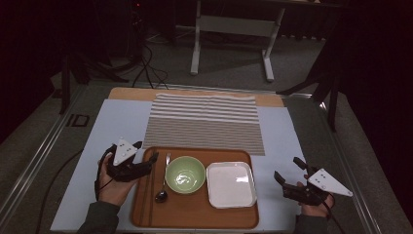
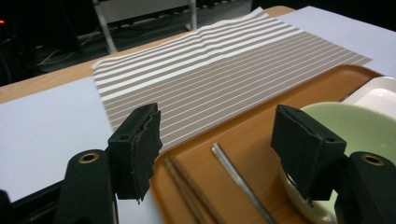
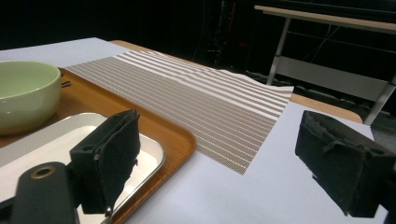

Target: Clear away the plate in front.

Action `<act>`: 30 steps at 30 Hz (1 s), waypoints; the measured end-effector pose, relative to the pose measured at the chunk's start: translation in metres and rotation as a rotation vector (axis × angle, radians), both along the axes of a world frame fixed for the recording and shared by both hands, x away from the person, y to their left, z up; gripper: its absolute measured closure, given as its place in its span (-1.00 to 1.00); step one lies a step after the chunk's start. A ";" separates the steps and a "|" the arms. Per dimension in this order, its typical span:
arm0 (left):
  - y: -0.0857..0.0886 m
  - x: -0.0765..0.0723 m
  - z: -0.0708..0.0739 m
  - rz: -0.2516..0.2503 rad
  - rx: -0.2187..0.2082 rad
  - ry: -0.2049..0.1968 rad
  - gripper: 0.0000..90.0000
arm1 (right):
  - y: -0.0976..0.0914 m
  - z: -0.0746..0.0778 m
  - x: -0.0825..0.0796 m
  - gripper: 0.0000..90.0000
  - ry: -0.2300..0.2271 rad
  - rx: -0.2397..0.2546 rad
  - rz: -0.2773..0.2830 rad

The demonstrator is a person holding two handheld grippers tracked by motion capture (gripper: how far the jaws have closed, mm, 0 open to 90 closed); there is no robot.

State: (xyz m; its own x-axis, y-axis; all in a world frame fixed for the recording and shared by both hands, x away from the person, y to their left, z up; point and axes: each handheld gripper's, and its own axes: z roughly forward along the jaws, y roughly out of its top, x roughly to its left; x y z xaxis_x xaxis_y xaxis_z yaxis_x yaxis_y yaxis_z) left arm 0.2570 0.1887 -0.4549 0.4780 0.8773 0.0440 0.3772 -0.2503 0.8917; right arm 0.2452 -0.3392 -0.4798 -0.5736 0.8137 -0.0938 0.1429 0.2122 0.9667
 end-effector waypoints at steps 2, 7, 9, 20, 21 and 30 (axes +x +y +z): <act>0.006 -0.003 -0.002 0.014 -0.005 0.000 -0.26 | 0.000 0.000 0.000 -0.70 -0.001 0.000 0.001; 0.023 -0.014 -0.005 0.060 -0.016 -0.011 -0.27 | 0.001 0.000 0.000 -0.70 0.000 -0.003 0.003; 0.032 -0.020 -0.006 0.084 -0.015 -0.021 -0.27 | 0.001 0.000 0.000 -0.70 0.001 -0.004 0.004; 0.065 -0.050 -0.009 0.172 -0.047 -0.078 -0.27 | 0.005 0.000 0.001 -0.70 0.001 -0.014 0.019; 0.067 -0.052 -0.009 0.176 -0.048 -0.082 -0.27 | 0.005 0.000 0.001 -0.70 0.000 -0.015 0.019; 0.079 -0.062 -0.017 0.218 -0.049 -0.093 -0.27 | 0.005 0.000 0.001 -0.70 0.001 -0.015 0.022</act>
State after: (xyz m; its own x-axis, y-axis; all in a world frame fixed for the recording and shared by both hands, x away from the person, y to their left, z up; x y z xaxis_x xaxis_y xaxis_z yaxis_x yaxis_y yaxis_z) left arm 0.1946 0.2680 -0.4717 0.2724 0.9616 0.0338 0.3329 -0.1271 0.9344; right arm 0.2457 -0.3341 -0.4796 -0.5911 0.7997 -0.1052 0.1388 0.2293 0.9634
